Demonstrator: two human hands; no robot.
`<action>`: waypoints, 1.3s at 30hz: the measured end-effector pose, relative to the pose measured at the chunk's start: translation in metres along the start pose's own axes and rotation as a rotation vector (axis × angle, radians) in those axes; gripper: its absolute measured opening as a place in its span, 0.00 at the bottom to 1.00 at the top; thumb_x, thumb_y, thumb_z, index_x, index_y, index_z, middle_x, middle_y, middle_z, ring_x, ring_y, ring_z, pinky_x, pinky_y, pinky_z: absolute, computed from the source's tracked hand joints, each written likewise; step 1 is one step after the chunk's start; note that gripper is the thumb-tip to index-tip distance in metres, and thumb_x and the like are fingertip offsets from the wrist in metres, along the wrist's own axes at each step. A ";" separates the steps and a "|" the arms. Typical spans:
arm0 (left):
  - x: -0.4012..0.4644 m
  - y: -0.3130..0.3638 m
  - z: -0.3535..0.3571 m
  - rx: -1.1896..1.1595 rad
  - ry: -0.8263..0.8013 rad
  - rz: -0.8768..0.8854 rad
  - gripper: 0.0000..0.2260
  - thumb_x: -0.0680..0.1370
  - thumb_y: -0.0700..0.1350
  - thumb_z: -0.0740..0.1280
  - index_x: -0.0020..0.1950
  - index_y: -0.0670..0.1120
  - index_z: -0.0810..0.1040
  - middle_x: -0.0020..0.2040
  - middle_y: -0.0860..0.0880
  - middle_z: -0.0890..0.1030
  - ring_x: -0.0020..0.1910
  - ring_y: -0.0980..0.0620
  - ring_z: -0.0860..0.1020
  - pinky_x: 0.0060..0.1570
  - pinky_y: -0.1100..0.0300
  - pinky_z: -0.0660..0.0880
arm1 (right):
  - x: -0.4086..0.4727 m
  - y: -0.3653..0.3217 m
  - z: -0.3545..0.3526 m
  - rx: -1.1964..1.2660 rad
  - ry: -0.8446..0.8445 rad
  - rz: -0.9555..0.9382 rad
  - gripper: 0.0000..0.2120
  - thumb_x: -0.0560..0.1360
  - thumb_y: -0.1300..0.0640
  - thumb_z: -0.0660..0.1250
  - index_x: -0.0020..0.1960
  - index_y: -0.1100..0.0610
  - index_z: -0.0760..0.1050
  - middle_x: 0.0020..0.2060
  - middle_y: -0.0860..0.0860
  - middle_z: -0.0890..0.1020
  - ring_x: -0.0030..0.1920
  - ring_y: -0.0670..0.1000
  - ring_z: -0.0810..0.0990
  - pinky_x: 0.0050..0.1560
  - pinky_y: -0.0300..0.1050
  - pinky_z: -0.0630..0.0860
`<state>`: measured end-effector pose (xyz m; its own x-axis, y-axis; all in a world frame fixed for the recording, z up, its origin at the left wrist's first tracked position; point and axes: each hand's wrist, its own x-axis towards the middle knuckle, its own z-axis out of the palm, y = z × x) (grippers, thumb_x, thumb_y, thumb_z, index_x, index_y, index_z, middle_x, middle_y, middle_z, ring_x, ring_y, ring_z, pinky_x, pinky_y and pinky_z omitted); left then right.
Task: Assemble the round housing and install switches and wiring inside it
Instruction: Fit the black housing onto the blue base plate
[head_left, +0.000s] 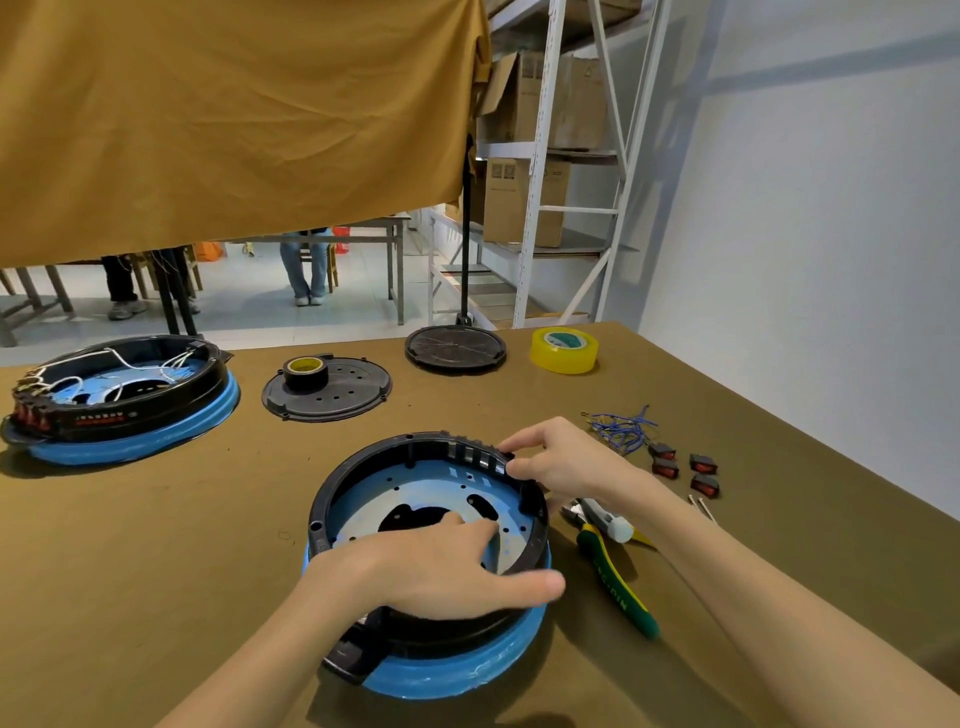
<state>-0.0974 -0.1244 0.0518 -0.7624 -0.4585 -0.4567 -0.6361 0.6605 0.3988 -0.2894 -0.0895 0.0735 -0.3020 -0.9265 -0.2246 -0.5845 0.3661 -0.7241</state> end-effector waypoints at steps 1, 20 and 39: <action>-0.002 -0.001 0.001 0.022 -0.001 0.002 0.56 0.63 0.86 0.55 0.84 0.58 0.51 0.81 0.52 0.59 0.74 0.46 0.68 0.69 0.50 0.68 | -0.001 0.000 0.001 0.008 0.011 0.004 0.16 0.82 0.58 0.67 0.70 0.52 0.77 0.60 0.55 0.82 0.49 0.56 0.87 0.36 0.48 0.85; 0.026 0.013 0.016 -0.137 0.503 0.136 0.26 0.80 0.62 0.65 0.75 0.54 0.66 0.66 0.56 0.72 0.52 0.62 0.76 0.46 0.71 0.73 | -0.022 0.022 0.008 0.233 0.072 0.019 0.15 0.80 0.54 0.70 0.67 0.51 0.79 0.55 0.53 0.85 0.45 0.51 0.88 0.44 0.48 0.86; 0.020 0.012 0.025 0.131 0.683 0.134 0.26 0.83 0.65 0.53 0.81 0.60 0.63 0.72 0.60 0.63 0.49 0.59 0.76 0.47 0.65 0.69 | -0.059 0.110 -0.052 -0.423 0.310 0.116 0.06 0.78 0.56 0.70 0.52 0.49 0.85 0.50 0.49 0.86 0.49 0.49 0.84 0.53 0.48 0.82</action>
<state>-0.1174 -0.1110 0.0277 -0.7643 -0.6105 0.2075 -0.5449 0.7836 0.2984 -0.3754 0.0100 0.0407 -0.5531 -0.8323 -0.0378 -0.7675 0.5267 -0.3654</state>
